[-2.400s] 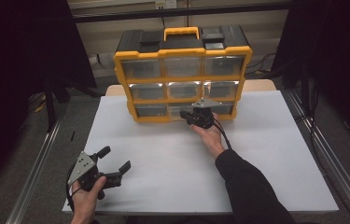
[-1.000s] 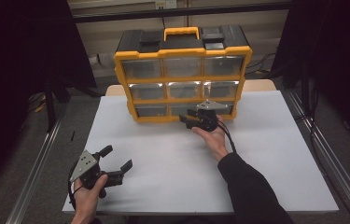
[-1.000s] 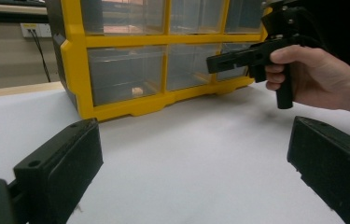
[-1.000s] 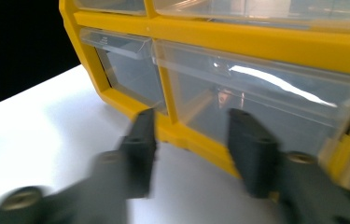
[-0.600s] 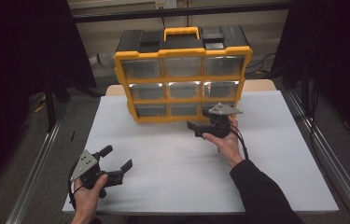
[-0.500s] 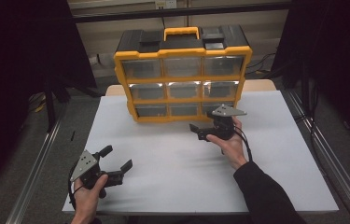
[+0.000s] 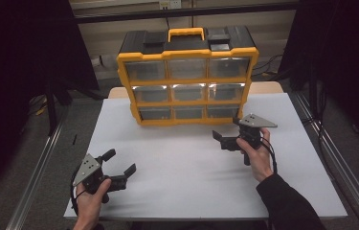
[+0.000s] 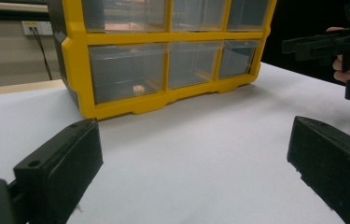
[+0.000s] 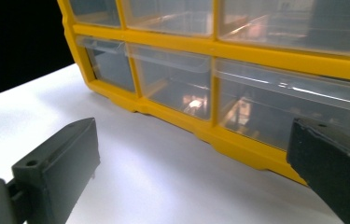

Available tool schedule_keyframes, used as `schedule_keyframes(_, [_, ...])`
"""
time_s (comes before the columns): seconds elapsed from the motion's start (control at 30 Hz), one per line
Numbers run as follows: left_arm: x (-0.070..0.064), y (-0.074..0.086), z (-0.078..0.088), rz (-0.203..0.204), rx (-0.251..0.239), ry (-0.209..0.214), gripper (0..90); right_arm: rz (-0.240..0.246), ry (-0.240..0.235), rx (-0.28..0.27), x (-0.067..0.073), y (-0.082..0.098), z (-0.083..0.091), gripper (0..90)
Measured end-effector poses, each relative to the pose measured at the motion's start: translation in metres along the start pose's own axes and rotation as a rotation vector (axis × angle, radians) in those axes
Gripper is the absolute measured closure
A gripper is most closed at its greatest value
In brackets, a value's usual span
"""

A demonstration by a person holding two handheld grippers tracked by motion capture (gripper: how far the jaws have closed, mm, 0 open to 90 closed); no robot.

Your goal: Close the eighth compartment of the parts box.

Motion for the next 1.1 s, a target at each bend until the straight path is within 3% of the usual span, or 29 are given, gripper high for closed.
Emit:
schedule_keyframes(0.33, [0.001,0.001,0.0,-0.002,0.007,-0.006,3.0,0.002,0.051,-0.023,-0.009,0.007,0.037,2.2])
schedule_keyframes(0.53, [0.002,0.001,0.0,-0.006,0.011,-0.004,3.0,0.013,0.072,-0.042,-0.007,0.012,0.056,2.4])
schedule_keyframes(0.73, [0.003,0.001,0.001,-0.012,0.019,-0.012,3.1,0.029,0.073,-0.033,-0.005,0.023,0.072,2.4])
schedule_keyframes(0.87, [0.002,0.0,0.002,-0.017,0.017,-0.007,3.1,0.011,0.085,-0.019,-0.01,0.031,0.084,3.1])
schedule_keyframes(1.1, [0.002,0.001,0.003,-0.019,0.015,-0.006,3.1,0.036,0.131,-0.016,-0.019,0.041,0.106,3.7])
Point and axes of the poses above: each handheld gripper's, and its own axes: z roughly backward along the jaws, y roughly out of its underside, x roughly to its left, the point moved 8 cm from there along -z, roughly forward along the jaws, and after that the axes turned 1 degree about x, right-handed, at the moved point
